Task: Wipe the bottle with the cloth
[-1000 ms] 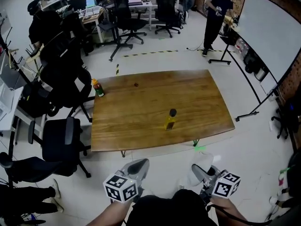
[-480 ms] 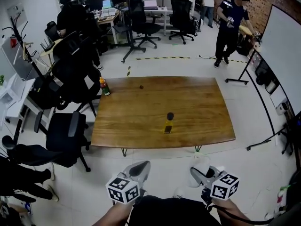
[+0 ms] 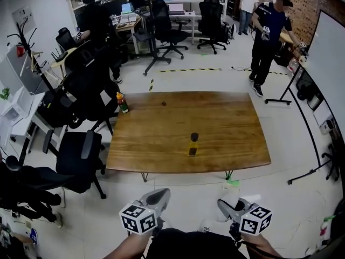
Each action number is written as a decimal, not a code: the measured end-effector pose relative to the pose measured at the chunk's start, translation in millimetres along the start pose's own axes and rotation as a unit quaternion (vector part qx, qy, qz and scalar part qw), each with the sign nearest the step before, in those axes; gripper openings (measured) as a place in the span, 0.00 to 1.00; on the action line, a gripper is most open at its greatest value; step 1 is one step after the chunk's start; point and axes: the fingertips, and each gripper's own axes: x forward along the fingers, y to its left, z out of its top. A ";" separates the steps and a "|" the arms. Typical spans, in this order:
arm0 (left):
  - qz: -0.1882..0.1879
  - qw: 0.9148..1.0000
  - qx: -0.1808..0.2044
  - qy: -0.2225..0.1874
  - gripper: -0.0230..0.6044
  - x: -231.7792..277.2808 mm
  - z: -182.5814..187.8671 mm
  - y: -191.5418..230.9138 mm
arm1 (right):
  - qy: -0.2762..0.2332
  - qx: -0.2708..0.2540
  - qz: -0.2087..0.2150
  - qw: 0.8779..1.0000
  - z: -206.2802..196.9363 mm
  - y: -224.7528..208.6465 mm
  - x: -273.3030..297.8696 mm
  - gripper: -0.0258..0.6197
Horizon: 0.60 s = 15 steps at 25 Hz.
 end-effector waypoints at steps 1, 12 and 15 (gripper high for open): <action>-0.003 1.000 -0.003 0.002 0.06 2.0 -0.2 0.2 | -0.002 0.002 -0.001 1.000 -0.8 -0.4 -0.4 0.15; 0.001 1.000 0.011 0.011 0.06 3.3 -1.3 2.3 | -0.012 0.003 -0.005 1.000 -3.2 3.2 -1.1 0.15; 0.005 1.000 0.012 0.008 0.06 1.9 0.2 4.1 | -0.010 0.006 -0.003 1.000 -7.9 5.1 -0.5 0.15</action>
